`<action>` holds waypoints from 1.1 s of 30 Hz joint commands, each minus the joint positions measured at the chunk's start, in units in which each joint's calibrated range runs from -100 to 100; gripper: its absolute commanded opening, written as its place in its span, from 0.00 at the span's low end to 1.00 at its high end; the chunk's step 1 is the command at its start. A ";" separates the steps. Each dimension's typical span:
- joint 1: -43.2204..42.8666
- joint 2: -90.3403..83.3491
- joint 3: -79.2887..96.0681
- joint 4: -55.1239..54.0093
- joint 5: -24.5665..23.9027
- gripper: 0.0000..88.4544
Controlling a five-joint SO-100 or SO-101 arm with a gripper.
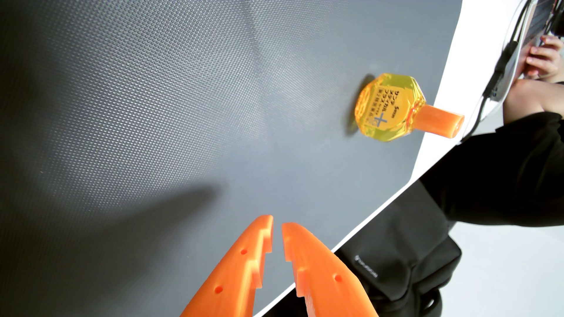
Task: Grab the eyedrops
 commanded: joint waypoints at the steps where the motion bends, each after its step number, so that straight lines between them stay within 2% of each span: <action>1: -0.02 0.88 -4.29 -0.24 -1.41 0.01; 7: -0.36 8.61 -10.50 0.54 -0.84 0.01; 18: -1.85 38.84 -36.71 7.81 -0.63 0.04; 23: -2.27 46.99 -48.41 11.01 -1.47 0.16; 27: -3.02 51.41 -55.89 13.96 -4.76 0.25; 33: -4.10 62.11 -62.28 15.08 -11.25 0.26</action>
